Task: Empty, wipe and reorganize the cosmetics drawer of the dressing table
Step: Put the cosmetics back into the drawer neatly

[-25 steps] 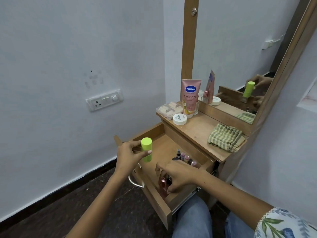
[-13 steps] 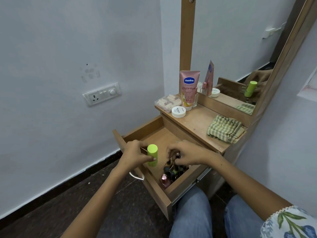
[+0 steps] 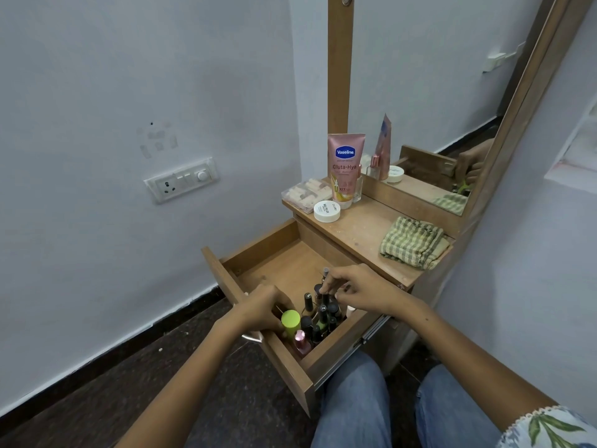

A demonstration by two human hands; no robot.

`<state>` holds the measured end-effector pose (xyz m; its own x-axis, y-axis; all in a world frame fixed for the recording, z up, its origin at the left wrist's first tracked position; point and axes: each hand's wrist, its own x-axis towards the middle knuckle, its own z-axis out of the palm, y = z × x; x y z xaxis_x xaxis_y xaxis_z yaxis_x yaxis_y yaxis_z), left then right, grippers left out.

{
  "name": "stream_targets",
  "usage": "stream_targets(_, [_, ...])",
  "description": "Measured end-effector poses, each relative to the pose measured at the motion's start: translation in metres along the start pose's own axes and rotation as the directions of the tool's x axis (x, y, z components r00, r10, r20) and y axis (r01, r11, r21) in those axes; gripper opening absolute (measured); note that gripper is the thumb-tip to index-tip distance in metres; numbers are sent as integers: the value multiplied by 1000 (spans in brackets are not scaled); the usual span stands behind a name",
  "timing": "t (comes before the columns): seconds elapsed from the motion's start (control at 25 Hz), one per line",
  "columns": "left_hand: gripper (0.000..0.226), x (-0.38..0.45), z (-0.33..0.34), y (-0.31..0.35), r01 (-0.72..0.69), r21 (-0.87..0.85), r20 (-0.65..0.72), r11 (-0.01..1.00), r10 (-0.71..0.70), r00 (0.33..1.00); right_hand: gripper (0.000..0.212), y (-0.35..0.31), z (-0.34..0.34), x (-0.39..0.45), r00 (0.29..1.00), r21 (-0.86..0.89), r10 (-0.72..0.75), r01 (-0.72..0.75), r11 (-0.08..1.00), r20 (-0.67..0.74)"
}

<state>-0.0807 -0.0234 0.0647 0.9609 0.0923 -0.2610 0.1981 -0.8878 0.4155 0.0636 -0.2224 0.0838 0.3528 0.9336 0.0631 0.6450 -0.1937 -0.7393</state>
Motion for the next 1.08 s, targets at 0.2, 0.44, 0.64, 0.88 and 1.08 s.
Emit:
stream_targets(0.2, [41,3,-14,1,-8,-48,75,999,12,997,21,4,0,1,999,-3,7,-8,1000,-34])
stream_targets(0.44, [25,9,-19,4,-17,-109,41,994,22,999,24,7,-4,2,995,-35,-18,15,999,-94])
stream_targets(0.64, [20,20,-19,11,-38,-116,-68,992,30,997,19,8,-17,3,977,-30,13,-20,999,-211])
stream_targets(0.88, [27,51,-31,40,3,-126,-378,992,-51,924,22,25,-45,45,859,-291,26,-201,935,-511])
stream_targets(1.08, [36,103,-47,66,29,-127,-620,991,-102,778,22,41,-62,74,833,-318,51,-266,910,-550])
